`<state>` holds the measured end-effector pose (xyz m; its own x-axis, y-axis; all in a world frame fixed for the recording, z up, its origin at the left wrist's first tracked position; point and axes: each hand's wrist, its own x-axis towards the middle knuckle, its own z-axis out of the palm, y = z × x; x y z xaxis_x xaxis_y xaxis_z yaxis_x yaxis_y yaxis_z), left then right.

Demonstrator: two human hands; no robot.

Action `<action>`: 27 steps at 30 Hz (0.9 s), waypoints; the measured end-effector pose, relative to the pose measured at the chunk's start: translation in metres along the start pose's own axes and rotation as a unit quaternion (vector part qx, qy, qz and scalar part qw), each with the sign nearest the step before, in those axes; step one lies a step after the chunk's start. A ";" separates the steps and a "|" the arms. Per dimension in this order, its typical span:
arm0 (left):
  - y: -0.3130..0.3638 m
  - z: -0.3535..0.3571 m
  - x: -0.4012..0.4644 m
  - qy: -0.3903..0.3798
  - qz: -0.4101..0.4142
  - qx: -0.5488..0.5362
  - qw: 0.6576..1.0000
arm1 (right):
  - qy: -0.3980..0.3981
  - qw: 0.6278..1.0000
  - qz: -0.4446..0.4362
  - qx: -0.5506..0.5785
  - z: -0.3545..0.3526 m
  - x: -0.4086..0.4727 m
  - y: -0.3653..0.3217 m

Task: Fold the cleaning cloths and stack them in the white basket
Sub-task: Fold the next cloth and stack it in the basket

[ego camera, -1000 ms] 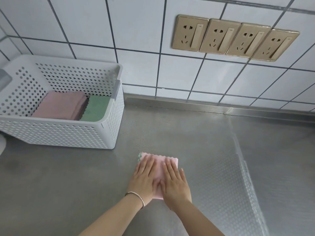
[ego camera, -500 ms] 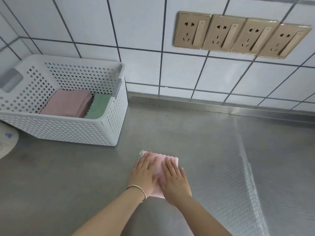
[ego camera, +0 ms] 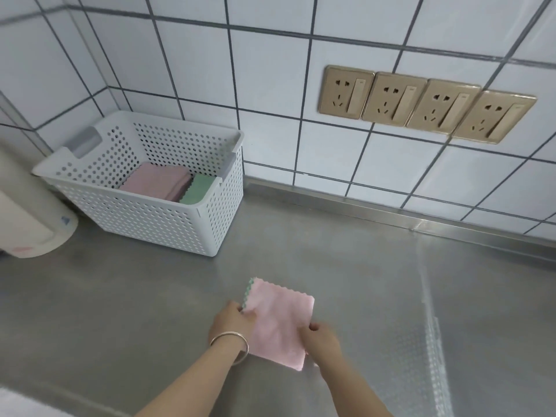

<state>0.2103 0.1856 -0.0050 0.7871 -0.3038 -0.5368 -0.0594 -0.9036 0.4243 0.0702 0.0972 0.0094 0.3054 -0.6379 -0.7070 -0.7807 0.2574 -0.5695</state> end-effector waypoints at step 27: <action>0.079 -0.354 0.193 0.031 0.372 0.085 0.924 | 0.263 0.895 -0.273 -0.233 0.101 -0.004 -0.375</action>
<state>0.5751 0.1624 0.1831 0.5236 -0.8463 -0.0979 -0.6896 -0.4885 0.5346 0.4169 0.0766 0.1839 0.5076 -0.8615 -0.0112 -0.7737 -0.4501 -0.4459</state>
